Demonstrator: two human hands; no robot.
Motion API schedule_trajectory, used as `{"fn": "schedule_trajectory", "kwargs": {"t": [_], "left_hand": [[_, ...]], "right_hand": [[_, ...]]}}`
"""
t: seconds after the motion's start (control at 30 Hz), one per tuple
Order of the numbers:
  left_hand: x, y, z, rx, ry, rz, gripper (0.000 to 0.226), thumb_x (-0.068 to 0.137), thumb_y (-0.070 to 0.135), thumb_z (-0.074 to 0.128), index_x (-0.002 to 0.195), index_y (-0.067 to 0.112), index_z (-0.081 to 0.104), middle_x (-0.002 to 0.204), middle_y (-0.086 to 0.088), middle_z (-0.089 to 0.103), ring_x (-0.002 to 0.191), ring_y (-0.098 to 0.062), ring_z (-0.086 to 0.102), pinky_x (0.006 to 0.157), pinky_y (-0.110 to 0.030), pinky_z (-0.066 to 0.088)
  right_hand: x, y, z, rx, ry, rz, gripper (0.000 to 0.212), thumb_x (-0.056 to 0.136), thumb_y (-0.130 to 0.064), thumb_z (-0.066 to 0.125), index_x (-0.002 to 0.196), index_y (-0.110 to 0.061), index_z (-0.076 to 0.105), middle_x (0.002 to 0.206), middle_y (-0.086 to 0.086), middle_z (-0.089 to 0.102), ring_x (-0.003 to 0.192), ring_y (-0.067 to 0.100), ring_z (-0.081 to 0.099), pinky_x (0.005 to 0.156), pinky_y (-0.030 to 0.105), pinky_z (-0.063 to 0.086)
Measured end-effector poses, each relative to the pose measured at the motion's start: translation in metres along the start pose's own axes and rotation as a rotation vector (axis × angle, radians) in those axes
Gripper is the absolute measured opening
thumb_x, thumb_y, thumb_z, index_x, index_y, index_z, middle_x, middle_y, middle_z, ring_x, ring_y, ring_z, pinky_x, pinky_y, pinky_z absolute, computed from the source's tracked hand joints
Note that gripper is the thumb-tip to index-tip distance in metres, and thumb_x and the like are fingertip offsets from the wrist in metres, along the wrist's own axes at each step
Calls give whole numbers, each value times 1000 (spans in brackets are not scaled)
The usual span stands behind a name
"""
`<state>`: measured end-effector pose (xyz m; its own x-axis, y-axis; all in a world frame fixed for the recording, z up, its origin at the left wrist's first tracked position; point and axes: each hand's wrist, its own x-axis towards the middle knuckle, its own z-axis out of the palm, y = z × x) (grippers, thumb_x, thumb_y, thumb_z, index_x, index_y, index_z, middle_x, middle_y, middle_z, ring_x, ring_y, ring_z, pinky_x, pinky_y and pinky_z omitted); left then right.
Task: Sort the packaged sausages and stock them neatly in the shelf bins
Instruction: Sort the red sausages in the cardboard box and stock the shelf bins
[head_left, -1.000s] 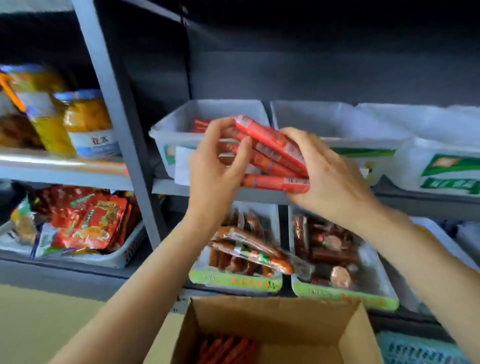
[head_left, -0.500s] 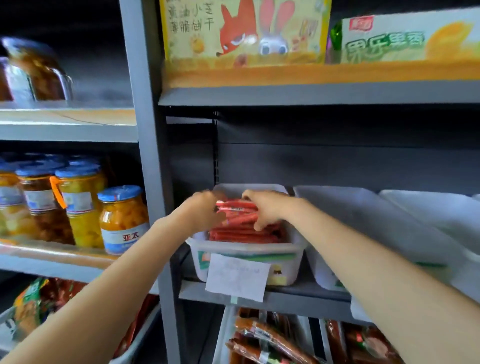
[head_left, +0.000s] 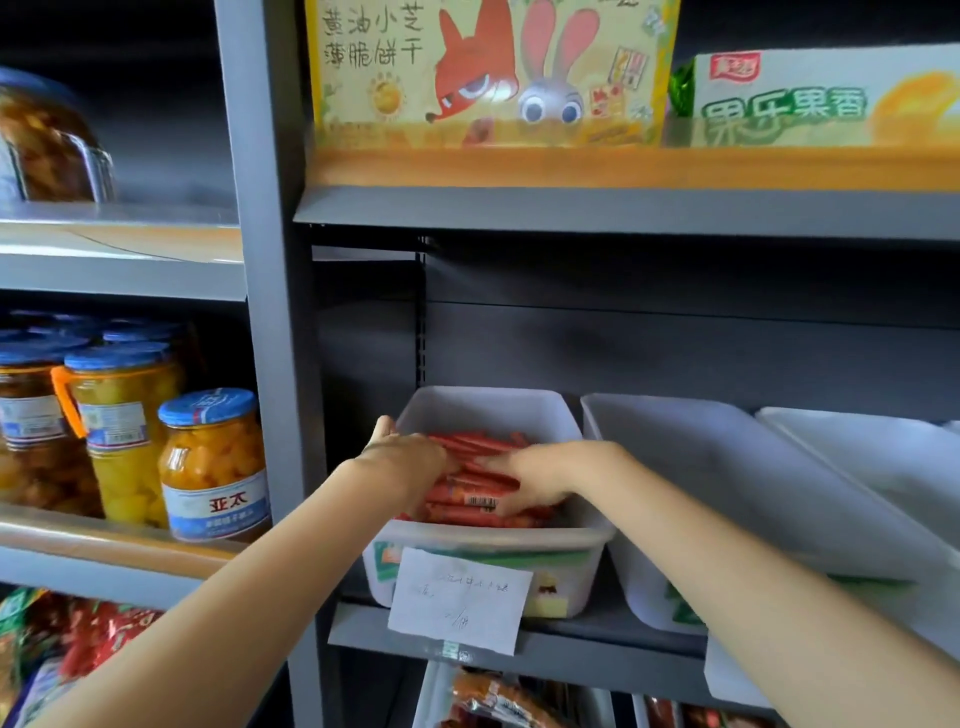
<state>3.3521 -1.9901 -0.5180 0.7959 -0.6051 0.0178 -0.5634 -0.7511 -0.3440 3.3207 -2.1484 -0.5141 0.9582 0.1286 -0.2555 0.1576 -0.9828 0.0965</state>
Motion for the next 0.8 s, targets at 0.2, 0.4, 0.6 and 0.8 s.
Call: {"fn": "schedule_trajectory", "kwargs": {"t": [0.2, 0.4, 0.6, 0.8], "left_hand": [[14, 7, 5, -60, 143, -114, 38, 96, 20, 44, 132, 33, 47, 127, 2, 56, 119, -22, 52, 98, -31, 34], [14, 4, 1, -145, 59, -99, 37, 95, 14, 49, 129, 27, 55, 128, -2, 57, 115, -25, 56, 96, -31, 46], [5, 6, -11, -235, -210, 33, 43, 95, 9, 46, 135, 23, 48, 132, 6, 52, 114, -24, 54, 98, -29, 45], [-8, 8, -11, -125, 81, -153, 37, 92, 13, 43, 124, 23, 57, 118, -4, 61, 105, -26, 59, 89, -36, 46]], "right_hand": [[11, 10, 6, 64, 286, 155, 45, 97, -19, 45, 142, -20, 38, 142, 11, 42, 126, 31, 44, 104, 44, 38], [-11, 11, 4, 195, 256, 51, 50, 92, 0, 39, 132, -26, 54, 132, 6, 54, 114, 27, 52, 94, 36, 46], [-36, 7, 1, 170, 179, 9, 61, 87, 11, 32, 135, -22, 52, 138, 4, 51, 123, 24, 50, 102, 36, 43], [-64, 6, 4, 341, 394, -5, 59, 86, 14, 30, 129, -17, 56, 128, 4, 58, 119, 20, 51, 97, 31, 44]]}}
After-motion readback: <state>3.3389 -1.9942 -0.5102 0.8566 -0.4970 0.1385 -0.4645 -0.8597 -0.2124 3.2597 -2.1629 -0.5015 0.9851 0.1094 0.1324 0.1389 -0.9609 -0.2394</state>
